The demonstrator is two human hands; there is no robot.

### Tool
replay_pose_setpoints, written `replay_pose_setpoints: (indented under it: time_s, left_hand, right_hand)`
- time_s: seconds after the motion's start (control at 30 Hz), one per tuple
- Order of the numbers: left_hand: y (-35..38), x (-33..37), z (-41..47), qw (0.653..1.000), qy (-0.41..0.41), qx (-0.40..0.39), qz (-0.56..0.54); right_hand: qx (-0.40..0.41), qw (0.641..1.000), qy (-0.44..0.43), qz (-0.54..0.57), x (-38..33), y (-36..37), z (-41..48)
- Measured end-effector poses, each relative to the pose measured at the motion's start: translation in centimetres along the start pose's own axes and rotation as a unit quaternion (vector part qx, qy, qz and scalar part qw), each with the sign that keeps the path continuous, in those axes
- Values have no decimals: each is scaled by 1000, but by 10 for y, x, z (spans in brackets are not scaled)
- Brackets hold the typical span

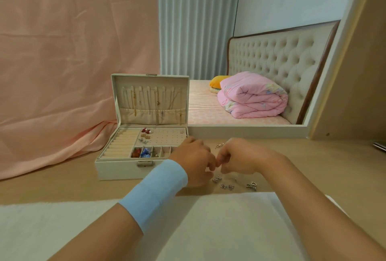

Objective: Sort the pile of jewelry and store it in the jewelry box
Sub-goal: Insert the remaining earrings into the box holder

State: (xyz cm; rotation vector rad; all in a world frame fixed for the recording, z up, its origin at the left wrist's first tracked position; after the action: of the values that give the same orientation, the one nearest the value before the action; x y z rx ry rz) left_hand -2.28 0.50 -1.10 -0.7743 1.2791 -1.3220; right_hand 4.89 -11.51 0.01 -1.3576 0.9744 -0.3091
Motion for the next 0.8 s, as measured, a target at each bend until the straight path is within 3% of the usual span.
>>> replay_pose_setpoints:
  time_s: [0.2, 0.63, 0.8]
  left_hand:
    - [2, 16, -12, 997, -34, 5, 63]
    - [15, 25, -10, 990, -133, 14, -45]
    - [6, 19, -16, 982, -154, 94, -62]
  right_hand:
    - [34, 999, 10, 27, 7, 20, -14]
    - [152, 979, -34, 134, 23, 14, -12]
    - [157, 967, -57, 192, 17, 16, -11]
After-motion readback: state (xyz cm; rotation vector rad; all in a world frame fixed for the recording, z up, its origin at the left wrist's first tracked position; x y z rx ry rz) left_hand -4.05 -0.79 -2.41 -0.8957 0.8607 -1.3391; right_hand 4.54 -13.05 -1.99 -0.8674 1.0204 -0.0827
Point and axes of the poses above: each hand's wrist, its own z-axis towards the middle knuckle, its own y-axis out of the palm, x = y × z, the point moved 4 cm from there along z, towards the middle knuckle, and after that the axes turned 6 degrees about z, right-handed, at the moved point
